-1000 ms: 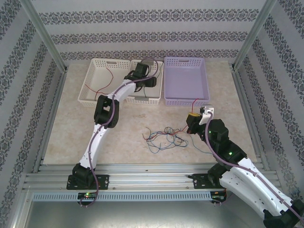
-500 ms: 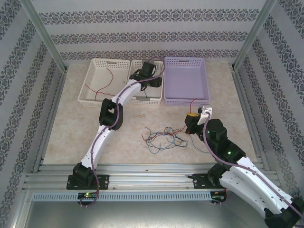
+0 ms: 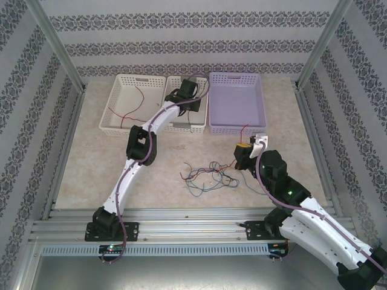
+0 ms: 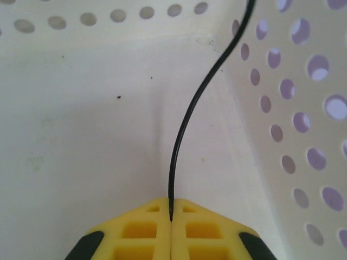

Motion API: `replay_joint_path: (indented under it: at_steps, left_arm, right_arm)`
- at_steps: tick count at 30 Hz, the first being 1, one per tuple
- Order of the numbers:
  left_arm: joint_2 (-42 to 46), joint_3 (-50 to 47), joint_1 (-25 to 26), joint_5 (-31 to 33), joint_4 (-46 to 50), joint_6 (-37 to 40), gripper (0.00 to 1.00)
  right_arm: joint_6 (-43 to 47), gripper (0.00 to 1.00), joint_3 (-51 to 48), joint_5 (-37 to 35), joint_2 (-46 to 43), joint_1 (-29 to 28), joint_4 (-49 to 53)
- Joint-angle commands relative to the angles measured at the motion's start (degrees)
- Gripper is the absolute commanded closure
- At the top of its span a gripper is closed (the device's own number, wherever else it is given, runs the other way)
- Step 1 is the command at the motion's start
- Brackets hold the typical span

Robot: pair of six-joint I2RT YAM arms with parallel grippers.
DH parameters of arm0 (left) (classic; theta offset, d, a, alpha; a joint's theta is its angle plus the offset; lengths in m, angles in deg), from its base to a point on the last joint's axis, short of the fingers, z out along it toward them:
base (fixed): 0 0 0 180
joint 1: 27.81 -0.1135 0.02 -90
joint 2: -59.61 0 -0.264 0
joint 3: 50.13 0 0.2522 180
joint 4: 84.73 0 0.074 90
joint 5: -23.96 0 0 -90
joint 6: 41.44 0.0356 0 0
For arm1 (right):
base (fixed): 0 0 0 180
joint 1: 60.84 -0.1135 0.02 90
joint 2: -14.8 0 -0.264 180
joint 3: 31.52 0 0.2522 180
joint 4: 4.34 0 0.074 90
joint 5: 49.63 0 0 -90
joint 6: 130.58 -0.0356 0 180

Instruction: Untangle the cables

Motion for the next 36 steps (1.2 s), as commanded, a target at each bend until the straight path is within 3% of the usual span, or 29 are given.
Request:
replay_joint_path:
  at_steps: [1, 4, 11, 22, 29, 36]
  left_arm:
    - [-0.4, 1.7, -0.2, 1.2, 1.0, 0.5, 1.00]
    - [1.9, -0.4, -0.2, 1.2, 0.8, 1.1, 1.00]
    - [16.3, -16.4, -0.2, -0.1, -10.4, 0.5, 1.00]
    - [28.7, -31.0, -0.3, -1.6, -18.0, -1.1, 1.00]
    - [44.9, -44.2, -0.2, -2.0, -25.8, -3.2, 1.00]
    - [55.7, -47.6, -0.1, -2.7, -28.8, -2.8, 1.00]
  right_arm:
    - [0.7, 1.00, 1.6, -1.4, -0.3, -0.7, -2.1]
    - [0.8, 1.00, 1.4, -1.5, -0.5, -0.9, -2.1]
    - [0.0, 1.00, 1.4, -1.1, 0.1, -0.8, -2.9]
    - [-0.6, 1.00, 1.7, -1.1, -0.7, -1.1, -2.0]
    - [-0.7, 1.00, 2.8, -1.3, -1.4, -1.2, -1.1]
    - [-1.0, 1.00, 3.8, -2.1, -0.3, -2.8, -1.4]
